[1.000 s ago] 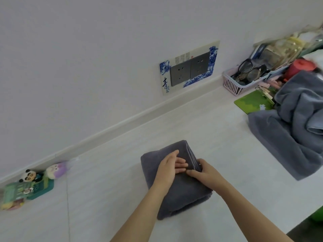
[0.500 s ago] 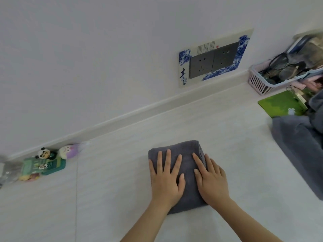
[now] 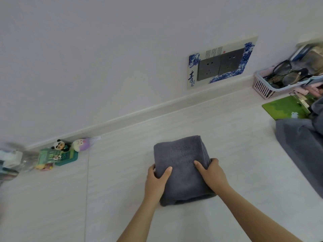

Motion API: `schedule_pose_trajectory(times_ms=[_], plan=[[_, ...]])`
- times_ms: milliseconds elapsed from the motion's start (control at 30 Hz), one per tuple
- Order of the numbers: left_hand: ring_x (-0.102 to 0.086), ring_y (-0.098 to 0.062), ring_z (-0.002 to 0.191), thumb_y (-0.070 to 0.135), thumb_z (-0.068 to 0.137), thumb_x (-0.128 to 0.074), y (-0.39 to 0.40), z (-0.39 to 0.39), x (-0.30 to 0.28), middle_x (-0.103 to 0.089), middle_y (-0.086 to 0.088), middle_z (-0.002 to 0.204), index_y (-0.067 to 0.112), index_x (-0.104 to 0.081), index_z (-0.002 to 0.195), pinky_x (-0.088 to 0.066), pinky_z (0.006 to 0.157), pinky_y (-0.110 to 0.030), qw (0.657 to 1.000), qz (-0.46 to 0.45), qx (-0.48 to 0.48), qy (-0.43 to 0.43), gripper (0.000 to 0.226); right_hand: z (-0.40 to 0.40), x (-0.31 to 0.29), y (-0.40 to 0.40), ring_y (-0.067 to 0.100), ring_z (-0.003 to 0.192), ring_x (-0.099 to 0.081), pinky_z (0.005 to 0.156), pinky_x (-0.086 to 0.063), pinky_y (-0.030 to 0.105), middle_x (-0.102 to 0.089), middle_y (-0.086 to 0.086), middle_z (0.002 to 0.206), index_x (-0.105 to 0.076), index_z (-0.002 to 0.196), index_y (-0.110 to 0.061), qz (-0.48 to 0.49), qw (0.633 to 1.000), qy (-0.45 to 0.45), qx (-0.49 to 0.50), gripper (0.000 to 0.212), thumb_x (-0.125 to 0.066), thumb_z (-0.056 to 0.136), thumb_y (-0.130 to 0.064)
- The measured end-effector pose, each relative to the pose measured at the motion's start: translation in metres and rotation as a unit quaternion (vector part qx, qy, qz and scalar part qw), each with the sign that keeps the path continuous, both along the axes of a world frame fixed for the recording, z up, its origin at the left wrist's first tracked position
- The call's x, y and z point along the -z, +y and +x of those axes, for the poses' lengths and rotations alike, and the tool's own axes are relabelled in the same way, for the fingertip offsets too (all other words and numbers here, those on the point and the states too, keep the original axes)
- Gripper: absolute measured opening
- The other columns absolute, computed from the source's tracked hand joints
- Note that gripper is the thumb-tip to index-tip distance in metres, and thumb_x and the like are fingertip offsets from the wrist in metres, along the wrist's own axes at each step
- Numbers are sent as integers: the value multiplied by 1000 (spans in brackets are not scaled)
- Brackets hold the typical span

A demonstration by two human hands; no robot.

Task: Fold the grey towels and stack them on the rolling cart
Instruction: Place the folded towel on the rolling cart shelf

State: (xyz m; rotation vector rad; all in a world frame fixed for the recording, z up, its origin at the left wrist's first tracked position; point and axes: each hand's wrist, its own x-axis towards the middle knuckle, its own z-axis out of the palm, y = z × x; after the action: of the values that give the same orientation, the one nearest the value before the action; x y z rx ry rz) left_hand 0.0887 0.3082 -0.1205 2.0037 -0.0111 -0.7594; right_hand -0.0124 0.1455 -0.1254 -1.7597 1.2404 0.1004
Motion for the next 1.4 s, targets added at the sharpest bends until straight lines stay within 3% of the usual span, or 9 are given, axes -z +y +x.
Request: schedule_pose_trajectory(times_ms=[133, 233, 333, 633, 833, 1033, 1233, 1333, 1400], plan=[[-66, -22, 100, 62, 55, -81, 22, 21, -16, -65, -3, 117, 10, -51, 126, -55, 87, -39, 984, -56, -29, 168, 93, 10, -10, 15, 29, 97, -56, 76, -42, 32, -58, 14, 118, -45, 118, -4, 75, 997, -13, -1, 61, -56, 86, -54], [-68, -29, 97, 43, 63, -82, 55, 27, -35, -71, -12, 107, 3, -60, 116, -56, 82, -39, 957, -124, -63, 256, 70, 18, -19, 41, 24, 93, -57, 79, -46, 34, -60, 11, 115, -52, 117, -6, 123, 991, -40, -20, 59, -56, 85, -55], [-69, -29, 96, 31, 75, -77, 101, 29, -53, -72, -13, 105, 5, -59, 117, -57, 73, -36, 940, -182, -79, 279, 53, 30, -34, 77, 23, 97, -61, 85, -50, 37, -62, 6, 113, -54, 118, -10, 154, 984, -75, -47, 59, -58, 83, -57], [-68, -31, 97, 28, 78, -70, 275, 42, -126, -71, -15, 106, 8, -61, 116, -54, 81, -40, 929, -263, -188, 181, 45, 96, -97, 222, 21, 99, -66, 80, -53, 33, -64, 5, 116, -51, 123, -16, 311, 914, -210, -159, 66, -68, 72, -55], [-70, -29, 90, 25, 80, -71, 367, 44, -184, -74, -13, 97, 9, -62, 110, -54, 76, -38, 914, -283, -268, 110, 35, 141, -141, 304, 25, 112, -61, 100, -44, 43, -61, 9, 126, -47, 131, -15, 424, 835, -243, -253, 60, -65, 84, -46], [-71, -27, 88, 27, 79, -75, 423, 51, -238, -73, -11, 100, 7, -64, 108, -57, 67, -34, 904, -282, -323, 2, 37, 173, -211, 363, 23, 103, -66, 88, -48, 34, -69, 10, 110, -61, 118, -11, 401, 811, -265, -335, 38, -58, 88, -33], [-70, -28, 94, 36, 64, -85, 449, 59, -284, -72, -10, 105, 9, -60, 118, -56, 84, -42, 890, -292, -342, -82, 65, 203, -265, 386, 23, 96, -66, 76, -49, 32, -71, 11, 105, -63, 110, -8, 340, 808, -273, -396, 34, -61, 85, -32], [-71, -24, 89, 31, 72, -80, 453, 64, -318, -73, -9, 101, 6, -63, 113, -58, 77, -35, 883, -289, -346, -132, 51, 215, -298, 387, 25, 97, -65, 81, -48, 34, -70, 13, 105, -62, 111, -6, 330, 781, -304, -434, 47, -72, 72, -32], [-71, -25, 89, 29, 74, -79, 453, 64, -344, -73, -11, 100, 2, -64, 111, -57, 78, -36, 873, -285, -358, -167, 48, 220, -322, 388, 23, 94, -64, 83, -47, 34, -68, 13, 106, -62, 109, -6, 335, 758, -332, -450, 49, -66, 68, -32]])
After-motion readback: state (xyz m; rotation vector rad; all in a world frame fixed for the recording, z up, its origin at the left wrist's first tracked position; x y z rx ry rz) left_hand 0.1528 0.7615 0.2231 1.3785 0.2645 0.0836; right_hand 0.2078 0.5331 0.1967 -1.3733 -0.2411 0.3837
